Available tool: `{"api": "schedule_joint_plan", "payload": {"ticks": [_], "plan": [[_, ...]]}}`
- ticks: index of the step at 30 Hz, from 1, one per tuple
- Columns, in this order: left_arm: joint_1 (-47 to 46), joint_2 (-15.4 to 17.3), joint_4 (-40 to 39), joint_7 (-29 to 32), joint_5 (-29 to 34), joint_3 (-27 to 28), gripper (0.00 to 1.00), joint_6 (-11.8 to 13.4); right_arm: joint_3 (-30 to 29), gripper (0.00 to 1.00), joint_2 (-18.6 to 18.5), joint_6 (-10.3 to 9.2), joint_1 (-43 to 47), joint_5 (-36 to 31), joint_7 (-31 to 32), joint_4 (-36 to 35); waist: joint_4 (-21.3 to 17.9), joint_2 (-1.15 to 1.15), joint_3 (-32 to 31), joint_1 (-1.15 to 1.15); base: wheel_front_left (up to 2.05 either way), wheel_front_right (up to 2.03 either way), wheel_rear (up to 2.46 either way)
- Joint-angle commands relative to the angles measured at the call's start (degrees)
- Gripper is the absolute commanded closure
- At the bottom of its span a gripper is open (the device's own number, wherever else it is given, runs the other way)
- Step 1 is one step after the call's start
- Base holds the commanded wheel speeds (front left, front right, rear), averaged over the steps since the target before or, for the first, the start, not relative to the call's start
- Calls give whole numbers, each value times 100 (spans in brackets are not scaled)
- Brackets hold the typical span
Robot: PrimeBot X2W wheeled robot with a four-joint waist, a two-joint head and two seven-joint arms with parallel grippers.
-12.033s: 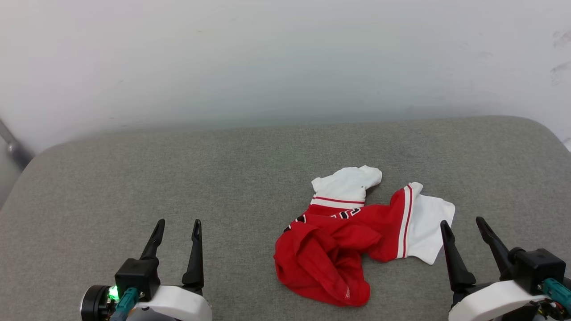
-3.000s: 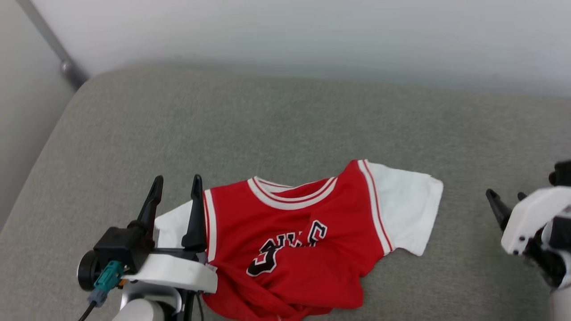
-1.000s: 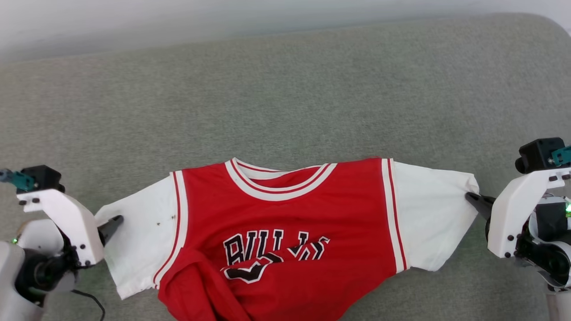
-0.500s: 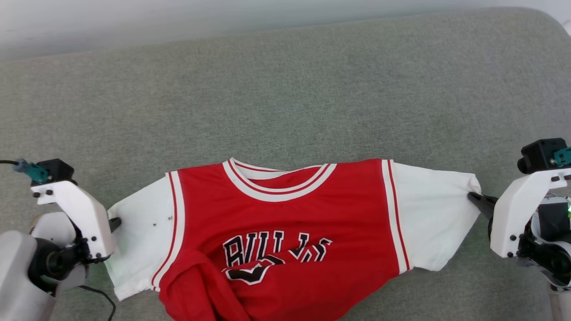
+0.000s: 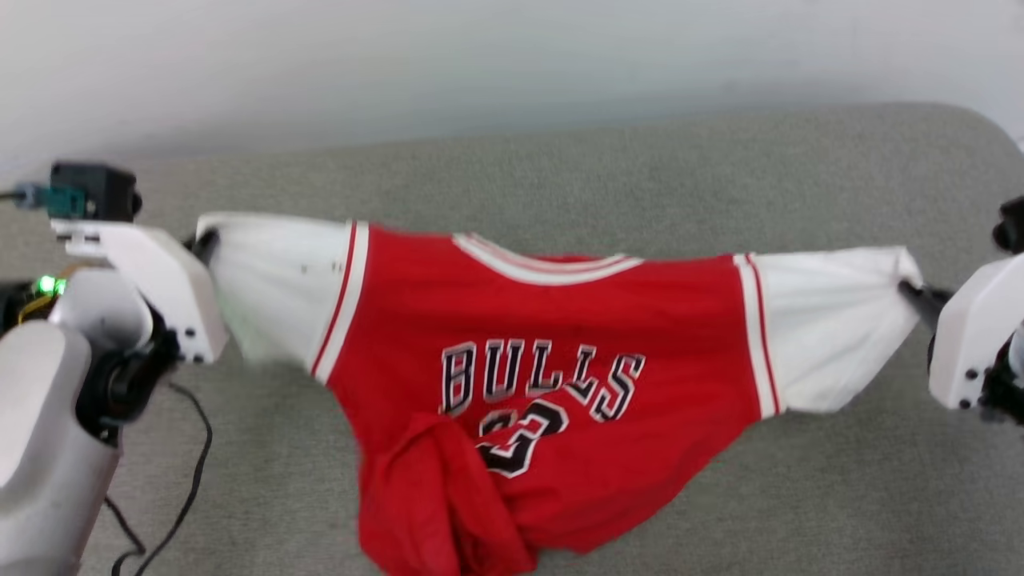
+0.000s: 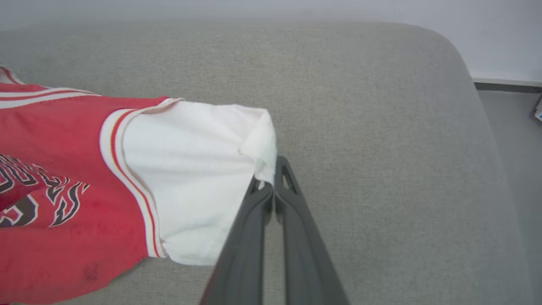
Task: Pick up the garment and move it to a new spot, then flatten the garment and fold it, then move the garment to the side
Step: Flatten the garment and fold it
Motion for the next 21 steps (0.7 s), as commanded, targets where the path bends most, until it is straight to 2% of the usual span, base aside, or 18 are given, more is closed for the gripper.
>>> {"api": "schedule_joint_plan", "payload": {"ticks": [1,9,14,21], "plan": [[-158,-32,-40,-90,104,-13,100,26,-26,100,-64,-4,-162,-49,-68,16,90,0,-209,0,0,0,0],[-1124,-277,-74,-613,648,-115,100,138,152,100,-443,-5,-1242,-141,-354,341,146,0,-531,0,0,0,0],[-1850,-453,242,-852,873,-179,100,83,348,100,-767,-5,-2153,-393,-646,786,148,0,-439,0,0,0,0],[-3177,-694,866,-1368,1239,-154,100,103,514,100,-682,-5,-3656,-591,-1277,1422,97,0,160,0,0,0,0]]}}
